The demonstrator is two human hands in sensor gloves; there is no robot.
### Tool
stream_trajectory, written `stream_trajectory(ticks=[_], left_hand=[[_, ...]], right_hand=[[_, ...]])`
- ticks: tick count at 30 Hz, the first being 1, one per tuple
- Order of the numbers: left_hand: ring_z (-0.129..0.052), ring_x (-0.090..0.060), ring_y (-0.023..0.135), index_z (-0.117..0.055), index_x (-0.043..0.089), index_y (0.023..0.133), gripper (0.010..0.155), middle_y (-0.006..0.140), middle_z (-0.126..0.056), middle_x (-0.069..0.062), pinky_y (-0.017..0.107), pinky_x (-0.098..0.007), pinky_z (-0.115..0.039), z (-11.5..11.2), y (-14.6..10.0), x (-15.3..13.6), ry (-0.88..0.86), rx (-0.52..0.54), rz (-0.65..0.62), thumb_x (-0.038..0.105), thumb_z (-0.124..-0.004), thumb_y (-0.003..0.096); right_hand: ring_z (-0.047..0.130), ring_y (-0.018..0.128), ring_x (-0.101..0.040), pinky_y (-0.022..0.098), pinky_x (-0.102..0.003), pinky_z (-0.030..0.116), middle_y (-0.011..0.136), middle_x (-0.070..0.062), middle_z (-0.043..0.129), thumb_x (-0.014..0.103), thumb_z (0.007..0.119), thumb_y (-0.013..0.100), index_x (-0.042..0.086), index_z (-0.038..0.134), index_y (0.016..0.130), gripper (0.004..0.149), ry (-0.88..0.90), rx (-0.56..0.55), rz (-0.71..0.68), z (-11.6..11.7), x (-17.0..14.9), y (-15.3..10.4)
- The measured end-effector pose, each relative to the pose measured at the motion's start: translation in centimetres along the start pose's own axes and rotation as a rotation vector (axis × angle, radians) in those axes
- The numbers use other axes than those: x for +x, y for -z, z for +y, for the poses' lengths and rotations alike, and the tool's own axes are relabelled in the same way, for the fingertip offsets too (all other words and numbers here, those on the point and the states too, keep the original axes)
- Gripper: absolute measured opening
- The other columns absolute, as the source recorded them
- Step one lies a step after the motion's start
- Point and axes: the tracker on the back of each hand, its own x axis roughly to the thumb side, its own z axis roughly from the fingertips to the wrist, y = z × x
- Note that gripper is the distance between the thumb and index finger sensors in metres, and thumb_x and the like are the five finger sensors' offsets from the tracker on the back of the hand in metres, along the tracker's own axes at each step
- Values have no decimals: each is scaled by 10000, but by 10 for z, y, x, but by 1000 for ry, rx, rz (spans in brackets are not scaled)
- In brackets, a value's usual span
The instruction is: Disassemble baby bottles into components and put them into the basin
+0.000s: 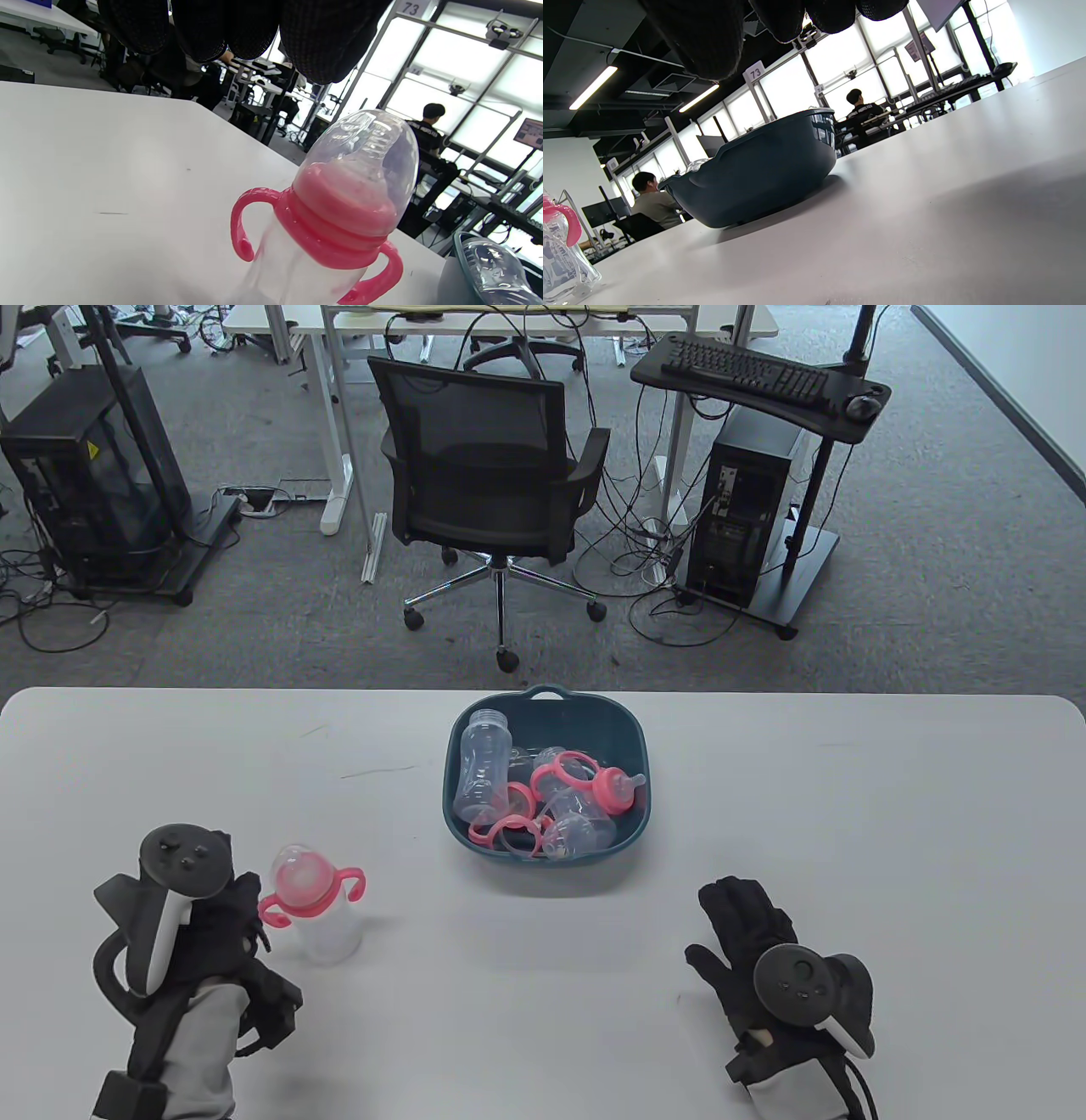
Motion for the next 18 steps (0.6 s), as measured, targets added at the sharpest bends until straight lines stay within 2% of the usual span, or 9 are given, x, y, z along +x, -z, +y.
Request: stream_trajectory(ticks=[12,18], left_hand=[[-578,-351,1070,-516,340,1067,631,1106,-501,-8,728,-563,-550,-45,27,-20,89,-136,1,337,-804,506],[-657,-333,1036,-591,370,1032,588,1078,-577,6,713,-555,-578,-58,35,-26,65,-110,-53,343,-815,490]], right_hand=[[404,1052,-457,680,-690,396,1153,-174,451,363,794,530,135,509,1092,671,-5,17,9,1,0,1],[406,1052,-458,680,-690,395,1153,-175,454,363,794,531,133,512,1092,669,-6,28,16,2,0,1]])
